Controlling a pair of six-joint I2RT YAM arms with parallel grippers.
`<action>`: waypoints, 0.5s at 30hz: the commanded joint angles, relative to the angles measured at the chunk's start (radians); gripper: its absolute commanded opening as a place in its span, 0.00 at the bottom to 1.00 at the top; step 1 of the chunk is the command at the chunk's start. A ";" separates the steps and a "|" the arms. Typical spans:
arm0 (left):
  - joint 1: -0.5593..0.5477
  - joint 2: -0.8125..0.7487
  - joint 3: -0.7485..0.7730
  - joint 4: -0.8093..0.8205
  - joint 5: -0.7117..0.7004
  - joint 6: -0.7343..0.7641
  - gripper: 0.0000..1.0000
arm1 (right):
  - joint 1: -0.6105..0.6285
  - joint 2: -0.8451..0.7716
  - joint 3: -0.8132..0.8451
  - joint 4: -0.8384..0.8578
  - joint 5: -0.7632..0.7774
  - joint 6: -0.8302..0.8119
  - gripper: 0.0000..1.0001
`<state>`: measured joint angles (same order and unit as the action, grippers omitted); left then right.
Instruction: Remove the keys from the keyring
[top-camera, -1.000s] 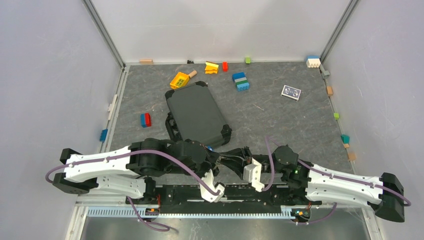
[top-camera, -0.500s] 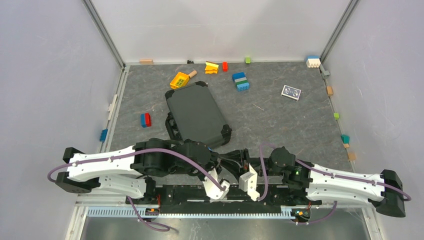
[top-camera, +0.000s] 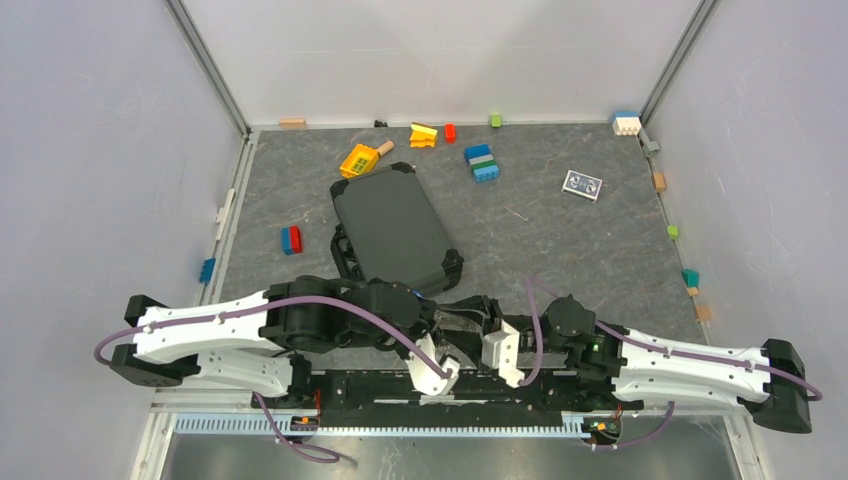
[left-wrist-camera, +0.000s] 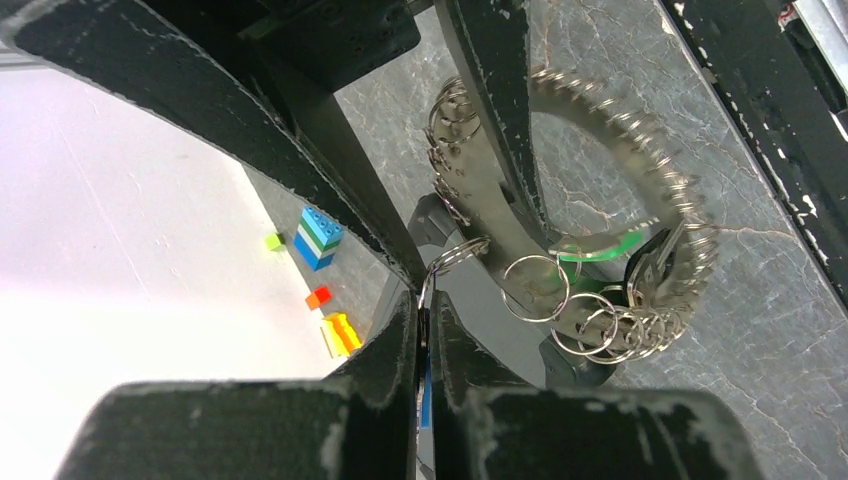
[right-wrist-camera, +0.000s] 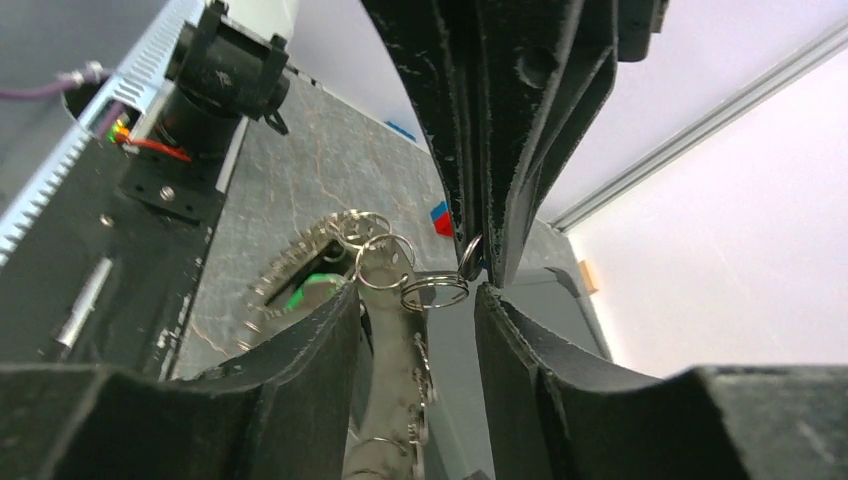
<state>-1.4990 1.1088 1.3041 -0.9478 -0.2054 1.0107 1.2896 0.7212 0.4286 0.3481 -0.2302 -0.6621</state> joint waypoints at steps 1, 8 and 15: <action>0.003 -0.037 0.040 0.049 -0.011 0.012 0.02 | 0.006 -0.023 -0.023 0.122 -0.006 0.189 0.52; 0.002 -0.051 0.029 0.049 0.006 0.042 0.02 | 0.005 -0.020 -0.061 0.228 0.044 0.419 0.54; 0.002 -0.075 0.005 0.050 0.049 0.095 0.02 | 0.003 0.001 -0.085 0.323 0.040 0.596 0.55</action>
<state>-1.4990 1.0710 1.3025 -0.9474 -0.1902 1.0321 1.2896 0.7204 0.3683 0.5533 -0.1925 -0.2081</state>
